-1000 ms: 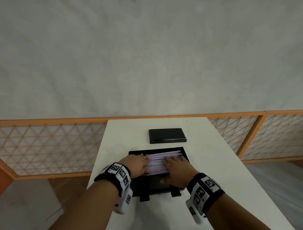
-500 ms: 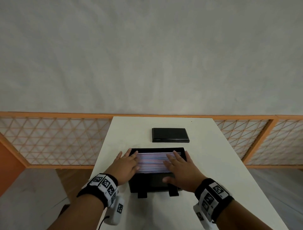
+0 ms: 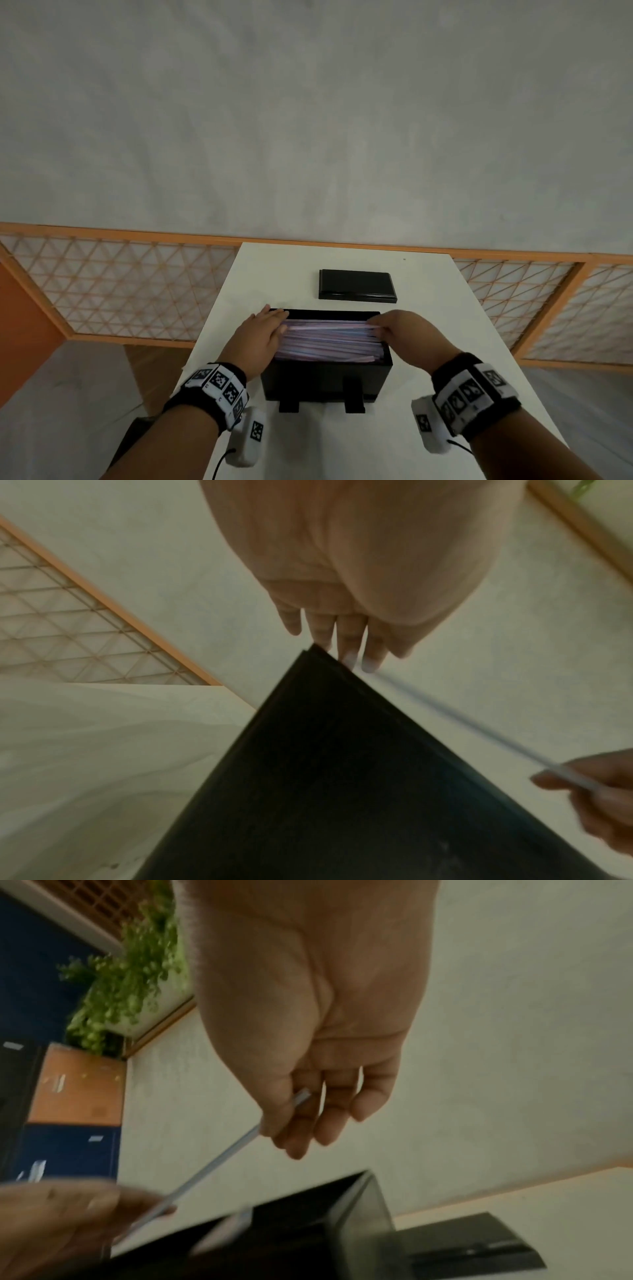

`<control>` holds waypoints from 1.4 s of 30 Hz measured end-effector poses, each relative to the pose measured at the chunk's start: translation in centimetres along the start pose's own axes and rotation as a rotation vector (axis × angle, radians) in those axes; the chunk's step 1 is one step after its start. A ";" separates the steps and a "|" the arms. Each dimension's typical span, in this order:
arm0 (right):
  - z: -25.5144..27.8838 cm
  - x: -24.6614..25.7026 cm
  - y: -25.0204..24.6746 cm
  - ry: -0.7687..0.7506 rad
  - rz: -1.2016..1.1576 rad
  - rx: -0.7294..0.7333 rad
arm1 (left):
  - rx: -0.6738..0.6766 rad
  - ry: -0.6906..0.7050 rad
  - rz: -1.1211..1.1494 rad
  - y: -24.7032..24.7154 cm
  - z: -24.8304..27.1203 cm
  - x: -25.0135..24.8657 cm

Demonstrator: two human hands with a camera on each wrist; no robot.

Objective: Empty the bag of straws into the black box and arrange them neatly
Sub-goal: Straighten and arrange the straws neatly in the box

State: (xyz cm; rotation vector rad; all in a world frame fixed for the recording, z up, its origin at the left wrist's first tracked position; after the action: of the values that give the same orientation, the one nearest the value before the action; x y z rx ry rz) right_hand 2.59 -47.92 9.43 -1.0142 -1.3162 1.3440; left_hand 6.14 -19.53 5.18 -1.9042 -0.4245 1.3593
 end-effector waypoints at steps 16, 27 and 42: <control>0.5 3.5 0.2 -0.149 0.072 0.217 | 0.336 0.067 -0.255 1.5 -0.9 -0.3; -0.4 1.4 -4.5 -0.013 -0.213 -0.050 | 0.138 -0.043 0.196 0.4 -0.6 0.5; -1.7 10.9 3.2 -0.202 0.112 0.398 | 0.378 -0.015 -0.322 2.3 -3.3 -0.5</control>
State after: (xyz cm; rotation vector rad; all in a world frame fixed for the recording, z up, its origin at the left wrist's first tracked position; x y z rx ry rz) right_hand 1.92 -36.75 6.76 -0.6996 -1.0852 1.7465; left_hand 8.62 -22.60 4.37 -1.4472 -0.4258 1.1472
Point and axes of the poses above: each hand's wrist, its own z-axis away from the middle knuckle, its own y-axis out of the palm, x = y × z, the point moved 2 cm from there along -z, towards the middle knuckle, and after that the axes turned 11 degrees about z, right-handed, at the moved point
